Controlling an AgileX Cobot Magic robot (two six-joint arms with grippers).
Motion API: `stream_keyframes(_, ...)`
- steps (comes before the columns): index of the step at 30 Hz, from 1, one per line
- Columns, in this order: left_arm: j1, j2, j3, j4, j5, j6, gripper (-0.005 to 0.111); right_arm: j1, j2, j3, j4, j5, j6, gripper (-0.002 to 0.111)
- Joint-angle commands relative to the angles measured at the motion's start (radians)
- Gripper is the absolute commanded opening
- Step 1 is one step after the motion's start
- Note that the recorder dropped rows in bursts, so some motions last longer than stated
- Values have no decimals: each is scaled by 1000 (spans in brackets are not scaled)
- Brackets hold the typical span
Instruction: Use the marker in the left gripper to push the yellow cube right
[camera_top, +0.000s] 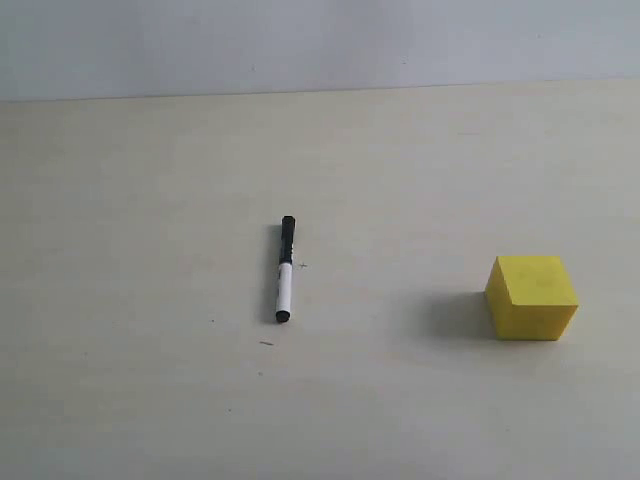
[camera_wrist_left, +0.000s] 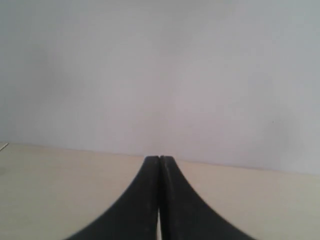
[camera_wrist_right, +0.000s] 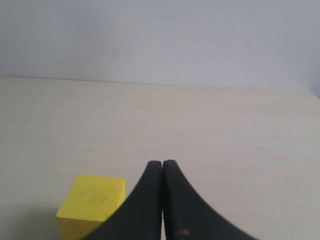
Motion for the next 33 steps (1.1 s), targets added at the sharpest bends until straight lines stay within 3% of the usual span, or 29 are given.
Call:
stream_keyframes(1, -8, -6, 129, 38, -86, 78, 0, -5, -6, 5, -5, -2, -4, 0)
stream_keyframes(9, -8, -6, 225, 52, -159, 80, 0, -5, -6, 5, -5, -2, -4, 0)
stream_keyframes(22, -8, -13, 225, 52, -11, 77, 0, -5, -6, 5, -5, -2, -4, 0)
stream_keyframes(33, -8, -13, 225, 52, -13, 77, 0, -5, -6, 5, -5, -2, -4, 0)
